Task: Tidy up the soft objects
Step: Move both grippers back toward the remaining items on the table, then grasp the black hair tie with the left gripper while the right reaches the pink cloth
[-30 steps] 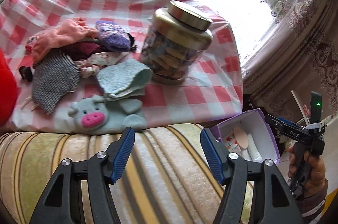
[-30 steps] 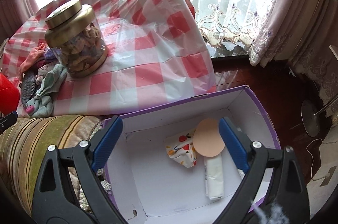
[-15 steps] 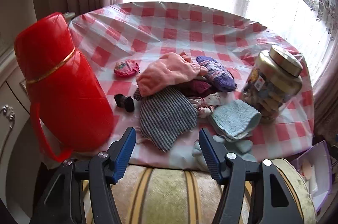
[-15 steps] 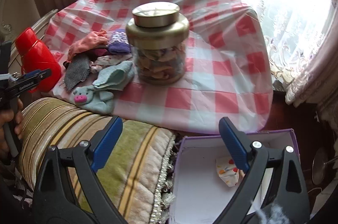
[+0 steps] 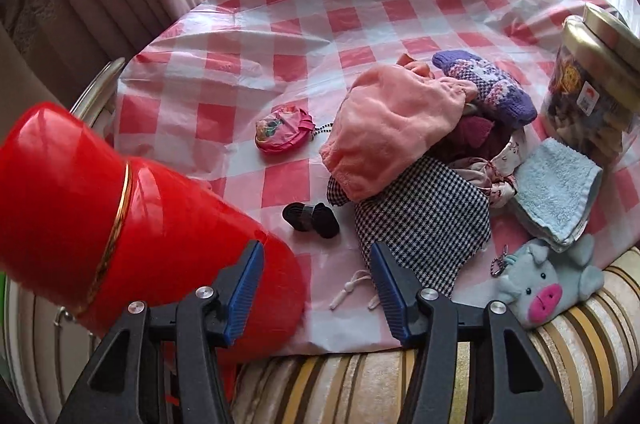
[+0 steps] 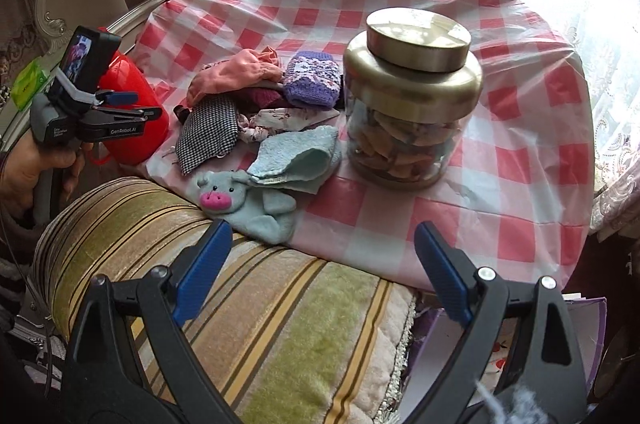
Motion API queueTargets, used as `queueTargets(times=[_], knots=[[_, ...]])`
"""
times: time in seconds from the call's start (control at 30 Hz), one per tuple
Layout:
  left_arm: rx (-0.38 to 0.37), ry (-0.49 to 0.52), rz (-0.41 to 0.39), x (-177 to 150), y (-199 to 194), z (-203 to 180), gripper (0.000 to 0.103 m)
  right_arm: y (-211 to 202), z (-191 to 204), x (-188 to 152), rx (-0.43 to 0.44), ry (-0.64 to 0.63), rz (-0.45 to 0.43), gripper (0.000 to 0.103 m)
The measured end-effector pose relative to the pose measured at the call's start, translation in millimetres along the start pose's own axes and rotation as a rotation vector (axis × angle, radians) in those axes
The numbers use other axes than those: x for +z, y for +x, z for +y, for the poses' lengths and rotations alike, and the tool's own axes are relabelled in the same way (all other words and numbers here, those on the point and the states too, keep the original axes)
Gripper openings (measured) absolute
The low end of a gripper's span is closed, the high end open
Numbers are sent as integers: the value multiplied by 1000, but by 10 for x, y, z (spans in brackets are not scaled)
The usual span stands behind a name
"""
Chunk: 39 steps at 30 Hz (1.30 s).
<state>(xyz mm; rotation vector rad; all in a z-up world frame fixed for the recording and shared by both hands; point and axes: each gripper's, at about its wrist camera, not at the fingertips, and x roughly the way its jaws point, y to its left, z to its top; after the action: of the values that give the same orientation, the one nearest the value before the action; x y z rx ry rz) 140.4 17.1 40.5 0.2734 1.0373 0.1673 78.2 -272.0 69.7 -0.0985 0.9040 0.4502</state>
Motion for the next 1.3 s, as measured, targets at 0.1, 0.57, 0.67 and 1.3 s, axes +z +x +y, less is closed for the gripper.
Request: queueTargets(times=[0.1,0.57,0.67,1.3], knots=[[-57,49,82,154,87,43,51,38,50,38,30,-9,-12,94],[65,256,295,440,576,-186,50,115,36,-35,128,35,-37,94],[-3,109,291,558,581,-88,49,111,-8,-53,141,58,-38,94],[302,-1030,77,178,662,163,48,44,-22,52,108,45,-35,94]])
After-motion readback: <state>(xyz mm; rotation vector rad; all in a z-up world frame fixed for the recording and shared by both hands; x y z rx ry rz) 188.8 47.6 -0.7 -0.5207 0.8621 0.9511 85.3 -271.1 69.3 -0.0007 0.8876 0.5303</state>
